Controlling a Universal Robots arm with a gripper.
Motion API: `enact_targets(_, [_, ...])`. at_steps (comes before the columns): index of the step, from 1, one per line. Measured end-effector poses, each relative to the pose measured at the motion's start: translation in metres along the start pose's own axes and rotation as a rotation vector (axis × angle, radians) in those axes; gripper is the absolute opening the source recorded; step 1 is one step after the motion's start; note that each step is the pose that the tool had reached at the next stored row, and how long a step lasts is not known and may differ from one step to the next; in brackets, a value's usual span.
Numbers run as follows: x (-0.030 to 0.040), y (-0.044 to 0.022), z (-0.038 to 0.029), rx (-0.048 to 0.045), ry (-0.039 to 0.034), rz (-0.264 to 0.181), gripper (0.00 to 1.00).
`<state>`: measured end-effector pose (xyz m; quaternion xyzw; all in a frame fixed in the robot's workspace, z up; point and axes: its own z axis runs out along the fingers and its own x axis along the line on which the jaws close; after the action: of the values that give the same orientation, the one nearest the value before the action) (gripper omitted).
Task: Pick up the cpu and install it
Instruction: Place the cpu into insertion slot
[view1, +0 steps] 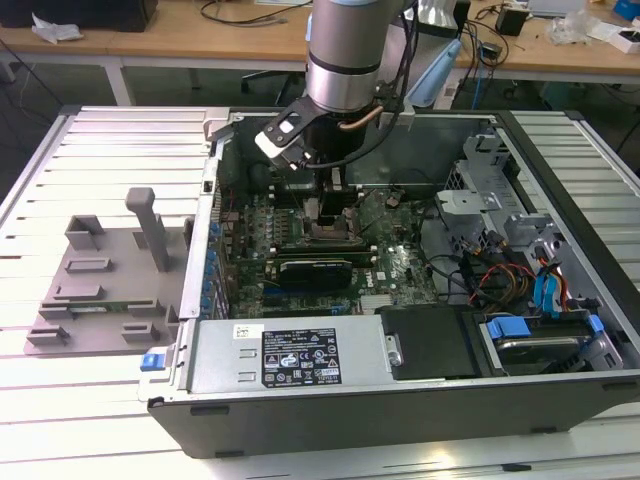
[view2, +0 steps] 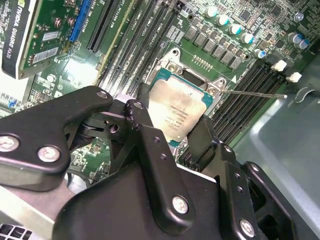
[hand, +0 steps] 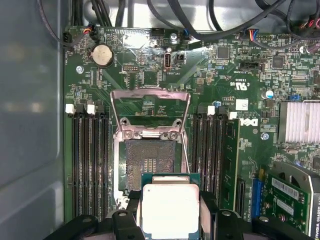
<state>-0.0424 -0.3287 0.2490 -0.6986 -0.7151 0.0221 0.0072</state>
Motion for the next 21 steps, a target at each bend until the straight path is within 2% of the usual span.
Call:
enact_targets(5, [0.0002,0.0018,0.0018,-0.0001,0.0000,0.000,0.55])
enact_targets(8, [0.0005,0.0057,0.0065,0.0005,-0.0001,0.000,0.55])
enact_targets(15, [0.0008,0.0086,0.0143,0.0005,0.0000,0.000,0.55])
enact_targets(21, [0.0008,0.0099,0.0168,0.0005,0.0000,0.000,0.55])
